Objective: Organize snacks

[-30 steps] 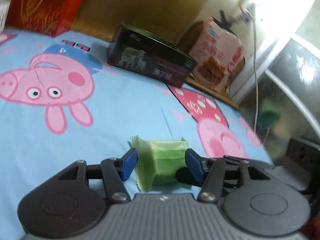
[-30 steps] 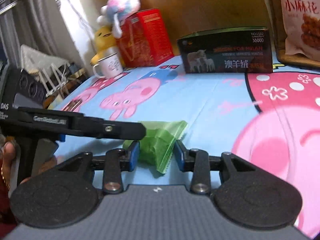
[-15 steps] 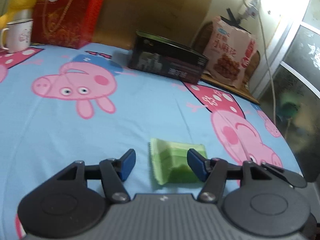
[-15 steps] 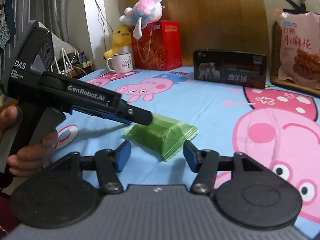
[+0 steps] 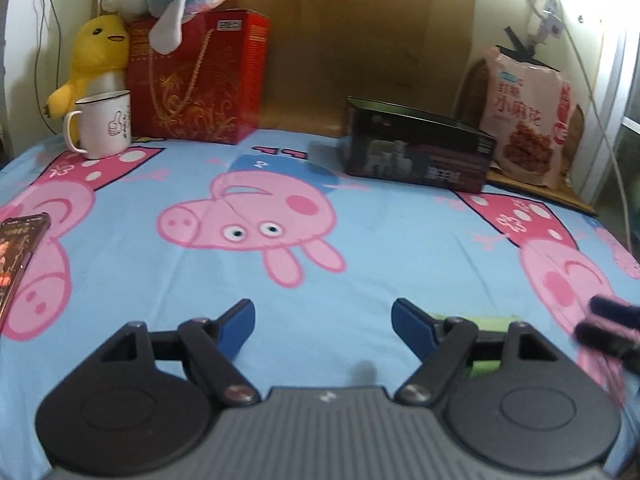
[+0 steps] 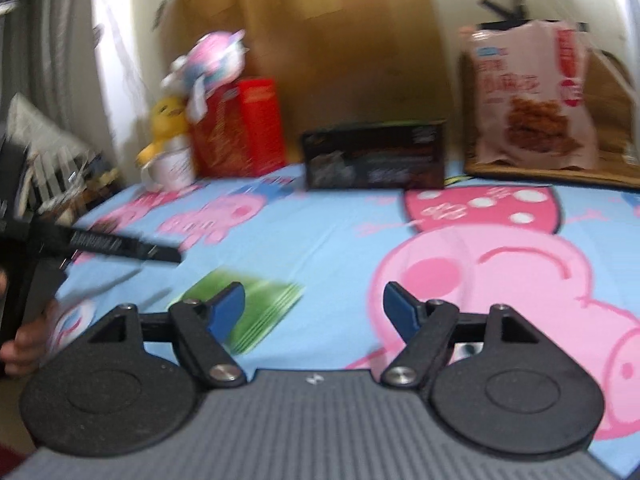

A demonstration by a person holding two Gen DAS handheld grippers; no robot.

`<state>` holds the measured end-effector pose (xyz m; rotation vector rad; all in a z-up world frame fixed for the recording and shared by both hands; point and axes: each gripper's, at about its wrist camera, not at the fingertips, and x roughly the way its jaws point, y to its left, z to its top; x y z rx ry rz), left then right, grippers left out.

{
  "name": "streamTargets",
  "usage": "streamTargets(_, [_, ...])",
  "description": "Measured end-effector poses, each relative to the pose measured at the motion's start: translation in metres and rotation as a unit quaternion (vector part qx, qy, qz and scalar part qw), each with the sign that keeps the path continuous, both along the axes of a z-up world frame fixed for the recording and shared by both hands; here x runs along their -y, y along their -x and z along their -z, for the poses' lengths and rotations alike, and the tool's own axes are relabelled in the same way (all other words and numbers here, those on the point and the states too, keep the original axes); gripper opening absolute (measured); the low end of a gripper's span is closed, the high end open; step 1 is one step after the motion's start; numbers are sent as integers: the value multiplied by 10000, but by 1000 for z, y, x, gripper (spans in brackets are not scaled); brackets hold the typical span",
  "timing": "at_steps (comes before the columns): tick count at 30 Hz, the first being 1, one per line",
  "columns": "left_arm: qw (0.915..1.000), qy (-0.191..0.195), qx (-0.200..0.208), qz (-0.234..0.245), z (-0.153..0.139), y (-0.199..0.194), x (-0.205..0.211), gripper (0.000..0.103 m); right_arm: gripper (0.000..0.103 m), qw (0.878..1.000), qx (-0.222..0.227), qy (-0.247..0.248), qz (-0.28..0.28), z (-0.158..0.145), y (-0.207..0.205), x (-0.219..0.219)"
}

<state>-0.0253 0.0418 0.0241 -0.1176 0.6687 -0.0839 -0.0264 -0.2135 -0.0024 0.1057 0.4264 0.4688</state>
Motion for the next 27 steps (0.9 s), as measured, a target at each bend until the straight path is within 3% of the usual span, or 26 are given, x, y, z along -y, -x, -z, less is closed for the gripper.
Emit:
streamTargets(5, [10000, -58, -9, -37, 4, -23, -10, 78, 78, 9954, -131, -440, 843, 0, -28, 24])
streamTargets(8, [10000, -16, 21, 32, 8, -37, -15, 79, 79, 9841, -702, -946, 1331, 12, -46, 43])
streamTargets(11, [9996, 227, 49, 174, 11, -46, -20, 90, 80, 9780, -729, -1355, 1407, 14, -46, 56])
streamTargets(18, [9957, 565, 17, 728, 12, -56, -21, 102, 83, 9811, -699, -1110, 1421, 13, -44, 49])
streamTargets(22, [9921, 567, 4, 1116, 13, -54, -14, 102, 83, 9790, -708, -1264, 1432, 14, -45, 53])
streamTargets(27, [9888, 687, -5, 1324, 13, -52, -13, 102, 83, 9805, -704, -1104, 1464, 13, -47, 49])
